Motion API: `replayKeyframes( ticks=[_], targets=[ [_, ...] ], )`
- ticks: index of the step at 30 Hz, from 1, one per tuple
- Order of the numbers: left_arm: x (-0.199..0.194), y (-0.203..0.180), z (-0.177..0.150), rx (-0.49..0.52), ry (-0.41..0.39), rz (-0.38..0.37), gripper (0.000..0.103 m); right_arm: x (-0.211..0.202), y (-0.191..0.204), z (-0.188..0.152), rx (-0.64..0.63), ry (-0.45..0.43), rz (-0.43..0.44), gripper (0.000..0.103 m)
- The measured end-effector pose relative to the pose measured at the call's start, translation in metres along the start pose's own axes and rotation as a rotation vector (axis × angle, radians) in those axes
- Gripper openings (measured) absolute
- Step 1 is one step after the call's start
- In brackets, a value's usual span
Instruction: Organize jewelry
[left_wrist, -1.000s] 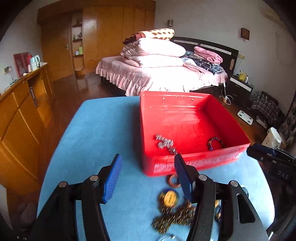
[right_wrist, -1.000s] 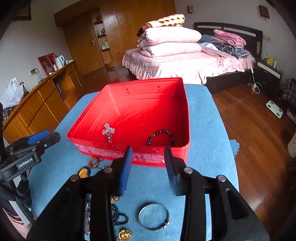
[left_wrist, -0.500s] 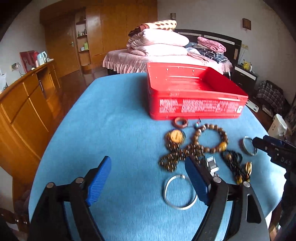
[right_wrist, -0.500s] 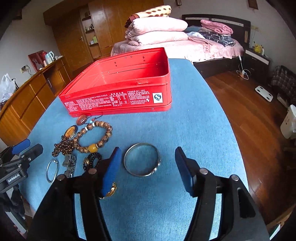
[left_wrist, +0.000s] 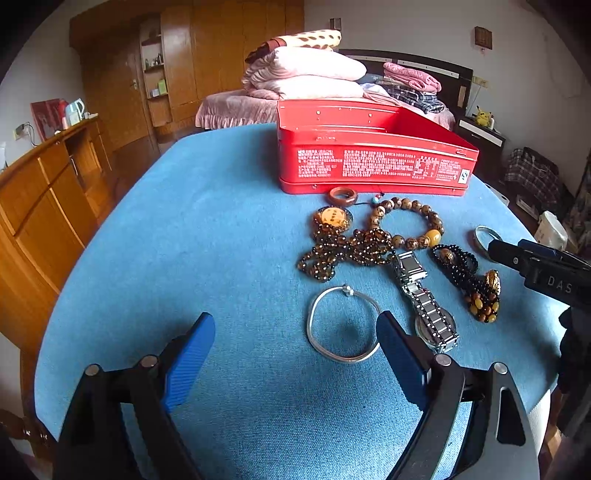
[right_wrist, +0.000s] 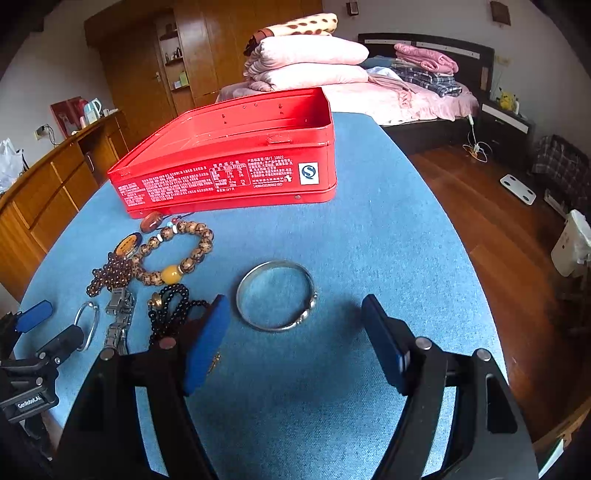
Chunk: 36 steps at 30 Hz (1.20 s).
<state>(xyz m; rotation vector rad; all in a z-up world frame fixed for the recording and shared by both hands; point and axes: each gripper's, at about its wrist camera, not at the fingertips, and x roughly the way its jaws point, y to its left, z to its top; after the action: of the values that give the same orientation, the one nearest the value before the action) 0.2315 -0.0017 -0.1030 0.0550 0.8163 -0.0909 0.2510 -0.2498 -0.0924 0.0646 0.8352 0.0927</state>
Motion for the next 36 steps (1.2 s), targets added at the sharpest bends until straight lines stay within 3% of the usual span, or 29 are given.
replayKeyframes(
  ticks=[11, 13, 19, 27, 36],
  targets=[
    [0.008, -0.009, -0.005, 0.007, 0.011, -0.025, 0.087, 0.001, 0.003, -0.001, -0.008, -0.004, -0.002, 0.072],
    [0.008, -0.009, -0.005, 0.012, 0.005, -0.024, 0.081, 0.001, 0.003, 0.0, -0.007, -0.005, -0.001, 0.072],
    [0.002, -0.013, -0.005, 0.035, 0.007, -0.082, 0.046, 0.002, 0.002, 0.001, -0.016, -0.001, -0.01, 0.072],
    [0.001, -0.01, -0.004, 0.031, 0.004, -0.091, 0.045, 0.006, 0.006, 0.004, -0.035, 0.009, -0.037, 0.067],
    [-0.001, 0.019, 0.01, -0.049, -0.037, -0.026, 0.045, 0.012, 0.016, 0.005, -0.073, 0.021, -0.057, 0.064]
  ],
)
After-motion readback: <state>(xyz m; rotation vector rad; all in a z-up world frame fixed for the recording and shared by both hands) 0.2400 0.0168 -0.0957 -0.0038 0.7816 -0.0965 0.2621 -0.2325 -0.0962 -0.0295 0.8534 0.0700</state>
